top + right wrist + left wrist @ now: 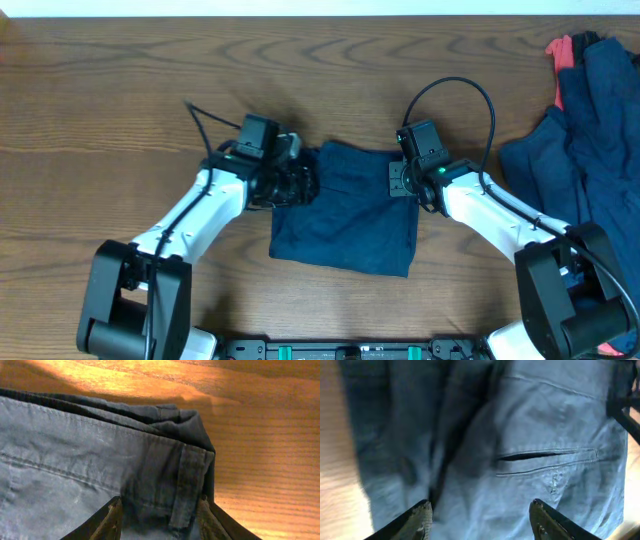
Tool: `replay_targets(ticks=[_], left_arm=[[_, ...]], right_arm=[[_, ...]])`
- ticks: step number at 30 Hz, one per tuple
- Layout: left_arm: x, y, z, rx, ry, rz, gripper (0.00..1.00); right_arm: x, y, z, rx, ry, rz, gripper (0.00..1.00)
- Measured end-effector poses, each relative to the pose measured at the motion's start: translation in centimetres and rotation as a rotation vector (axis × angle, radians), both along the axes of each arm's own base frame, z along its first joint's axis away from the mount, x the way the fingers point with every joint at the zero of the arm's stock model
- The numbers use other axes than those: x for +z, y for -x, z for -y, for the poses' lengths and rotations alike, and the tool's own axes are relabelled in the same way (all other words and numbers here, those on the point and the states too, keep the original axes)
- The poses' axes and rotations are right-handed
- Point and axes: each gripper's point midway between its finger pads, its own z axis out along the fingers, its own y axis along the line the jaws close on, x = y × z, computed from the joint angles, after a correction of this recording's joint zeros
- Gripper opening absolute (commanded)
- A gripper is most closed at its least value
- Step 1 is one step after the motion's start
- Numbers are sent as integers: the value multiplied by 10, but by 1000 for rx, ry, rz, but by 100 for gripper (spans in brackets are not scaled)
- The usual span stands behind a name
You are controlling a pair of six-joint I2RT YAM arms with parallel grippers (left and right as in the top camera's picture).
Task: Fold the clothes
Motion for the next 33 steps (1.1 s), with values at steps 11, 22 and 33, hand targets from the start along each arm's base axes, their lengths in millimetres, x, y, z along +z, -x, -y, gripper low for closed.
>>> replay_targets(ticks=[11, 22, 33], left_arm=[[-25, -13, 4, -31, -24, 24, 37], [-18, -8, 12, -64, 38, 10, 6], [45, -10, 10, -39, 74, 155, 6]], right_arm=[[23, 26, 15, -31, 40, -72, 47], [18, 40, 26, -105, 67, -134, 45], [14, 46, 51, -287, 48, -196, 41]])
